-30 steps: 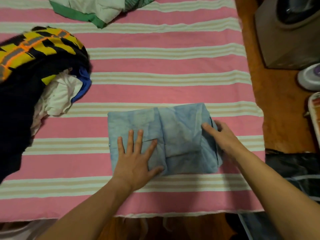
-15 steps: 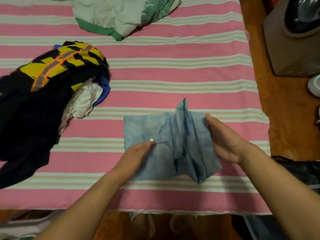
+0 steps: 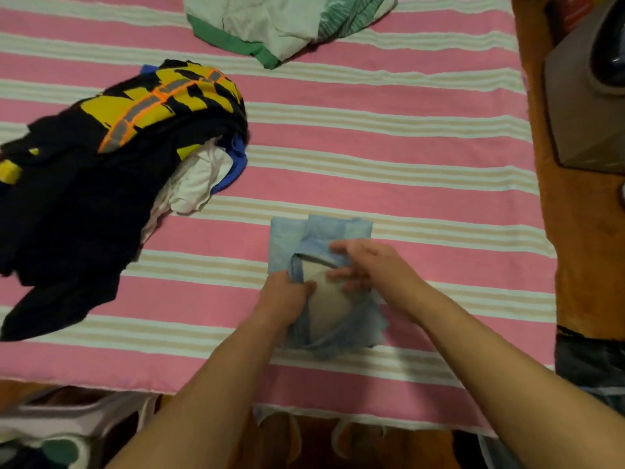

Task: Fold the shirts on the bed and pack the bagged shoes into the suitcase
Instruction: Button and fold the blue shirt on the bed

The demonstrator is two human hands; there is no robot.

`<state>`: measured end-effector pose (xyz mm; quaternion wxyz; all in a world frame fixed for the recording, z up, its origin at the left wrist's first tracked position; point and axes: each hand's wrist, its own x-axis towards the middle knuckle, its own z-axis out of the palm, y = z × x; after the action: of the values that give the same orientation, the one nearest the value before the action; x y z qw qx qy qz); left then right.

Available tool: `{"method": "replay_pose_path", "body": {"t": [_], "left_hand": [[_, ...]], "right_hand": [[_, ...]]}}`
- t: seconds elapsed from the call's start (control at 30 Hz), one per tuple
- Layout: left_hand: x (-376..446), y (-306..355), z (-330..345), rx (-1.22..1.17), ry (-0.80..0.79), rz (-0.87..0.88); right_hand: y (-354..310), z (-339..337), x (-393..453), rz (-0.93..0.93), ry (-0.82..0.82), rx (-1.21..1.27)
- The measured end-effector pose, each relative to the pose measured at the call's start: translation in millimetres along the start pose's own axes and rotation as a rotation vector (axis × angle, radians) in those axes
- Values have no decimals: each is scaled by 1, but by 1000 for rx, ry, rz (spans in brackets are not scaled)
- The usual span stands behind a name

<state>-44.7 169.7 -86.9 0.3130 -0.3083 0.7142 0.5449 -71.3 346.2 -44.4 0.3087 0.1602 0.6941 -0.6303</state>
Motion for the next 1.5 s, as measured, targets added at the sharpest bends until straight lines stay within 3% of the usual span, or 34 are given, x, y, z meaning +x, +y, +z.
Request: {"method": "replay_pose_path", "body": {"t": [0.07, 0.17, 0.23, 0.33, 0.5, 0.57, 0.6, 0.67, 0.73, 0.77, 0.87, 0.97, 1.07, 1.13, 1.2, 1.23, 1.3, 1.4, 1.5], "left_hand": [[3, 7, -13, 8, 106, -4], [20, 9, -36, 21, 195, -43], [34, 7, -49, 57, 225, -65], [43, -2, -57, 38, 217, -93], [33, -26, -71, 17, 196, -89], [23, -31, -69, 93, 323, -89], [14, -32, -65, 186, 479, -50], [-10, -30, -42, 404, 797, 257], [-26, -34, -5, 599, 735, 575], [-26, -44, 14, 694, 633, 613], [-1, -88, 44, 861, 444, 457], [19, -102, 42, 949, 384, 389], [-4, -90, 29, 933, 428, 456], [-34, -86, 18, 857, 584, 467], [-64, -94, 10, 557, 665, 264], [-69, -99, 8, 277, 611, 128], [-64, -103, 8, -190, 347, -66], [-42, -87, 24, -72, 164, 16], [-28, -61, 50, 168, 143, 232]], "right_hand": [[-3, -20, 19, -265, 208, -461], [-6, -24, 61, -429, 69, -1020], [-5, -13, 84, -404, -33, -1154], [-3, 3, 98, -394, -51, -1266], [4, 18, 109, -563, -141, -1453], [5, 26, 114, -620, -199, -1531], [3, 30, 115, -616, -231, -1578], [2, 31, 117, -588, -263, -1639], [2, 29, 118, -575, -262, -1664], [2, 28, 120, -580, -267, -1669], [-1, 22, 125, -570, -295, -1672], [-7, 20, 136, -446, -335, -1672], [-13, 29, 141, -338, -296, -1584], [-14, 28, 139, -218, -202, -1426], [1, 15, 113, -103, -80, -1183], [14, 6, 91, -66, 2, -1032], [47, -15, 33, 27, 209, -729], [101, -31, -55, 202, 491, -517], [144, -27, -96, 322, 549, -353]]}}
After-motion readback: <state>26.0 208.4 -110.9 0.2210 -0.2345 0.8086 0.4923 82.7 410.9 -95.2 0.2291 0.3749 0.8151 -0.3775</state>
